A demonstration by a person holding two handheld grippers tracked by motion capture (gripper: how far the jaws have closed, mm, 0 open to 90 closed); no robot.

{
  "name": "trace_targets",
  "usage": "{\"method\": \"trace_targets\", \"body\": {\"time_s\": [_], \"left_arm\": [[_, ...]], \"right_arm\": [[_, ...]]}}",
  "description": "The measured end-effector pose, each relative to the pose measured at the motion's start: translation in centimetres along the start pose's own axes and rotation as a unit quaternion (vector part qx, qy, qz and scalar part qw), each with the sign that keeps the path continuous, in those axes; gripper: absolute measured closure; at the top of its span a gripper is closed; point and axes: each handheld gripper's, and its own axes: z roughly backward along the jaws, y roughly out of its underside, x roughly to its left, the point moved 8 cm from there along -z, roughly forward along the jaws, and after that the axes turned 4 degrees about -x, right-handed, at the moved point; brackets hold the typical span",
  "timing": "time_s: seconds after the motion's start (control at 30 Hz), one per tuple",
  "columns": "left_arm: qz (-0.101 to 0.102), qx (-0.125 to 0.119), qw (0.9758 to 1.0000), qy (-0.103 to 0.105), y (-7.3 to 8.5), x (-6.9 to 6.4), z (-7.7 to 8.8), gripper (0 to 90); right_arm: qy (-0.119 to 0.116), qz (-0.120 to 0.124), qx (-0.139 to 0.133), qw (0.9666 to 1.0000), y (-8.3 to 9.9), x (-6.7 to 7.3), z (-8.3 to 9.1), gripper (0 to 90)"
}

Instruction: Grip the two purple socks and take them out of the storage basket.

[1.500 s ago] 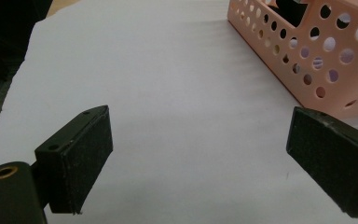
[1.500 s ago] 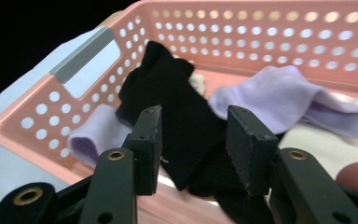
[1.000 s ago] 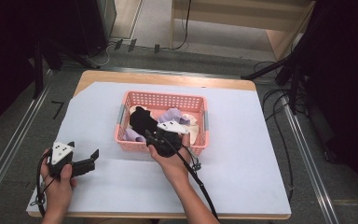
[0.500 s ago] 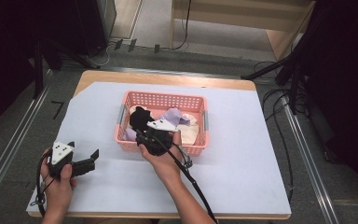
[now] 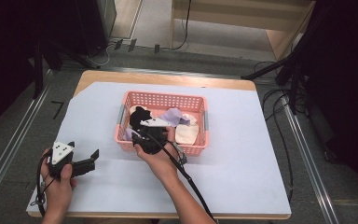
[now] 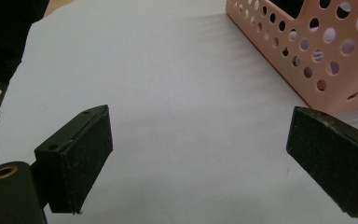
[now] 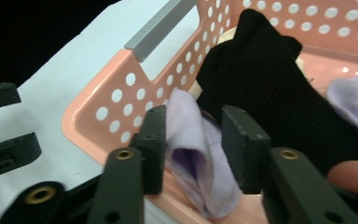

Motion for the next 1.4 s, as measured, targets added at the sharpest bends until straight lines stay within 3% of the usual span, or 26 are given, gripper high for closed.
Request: {"method": "trace_targets", "body": {"time_s": [0.17, 0.23, 0.47, 0.7, 0.83, 0.97, 1.4], "left_arm": [[-0.001, 0.000, 1.0000, 0.002, 0.0, 0.0, 0.0, 7.7], [0.000, -0.002, 1.0000, 0.002, 0.0, 0.0, 0.0, 7.7], [-0.001, -0.001, 1.0000, 0.002, 0.0, 0.0, 0.0, 7.7], [-0.003, 0.000, 1.0000, 0.001, 0.0, 0.0, 0.0, 7.7], [-0.001, -0.002, 1.0000, 0.000, 0.0, 0.0, 0.0, 7.7], [-0.002, 0.000, 1.0000, 0.000, 0.0, 0.0, 0.0, 7.7], [-0.003, -0.001, 1.0000, 0.001, 0.0, 0.1, 0.0, 7.7]], "right_arm": [[-0.015, -0.009, 0.024, 0.9996, 0.3, -0.3, -0.2, 86.0], [-0.017, -0.004, 0.022, 0.9996, 0.2, -0.5, -0.1, 87.9], [-0.011, -0.013, -0.026, 0.9995, -0.7, -1.5, 1.0, 88.7], [0.012, -0.008, -0.087, 0.9961, -2.6, -3.1, 3.3, 88.7], [0.020, 0.012, -0.129, 0.9914, -3.7, -4.0, 4.5, 88.7], [0.024, 0.012, -0.159, 0.9869, -4.7, -4.7, 5.7, 88.7], [0.052, -0.005, -0.214, 0.9753, -6.8, -8.0, 8.9, 88.7]]}}
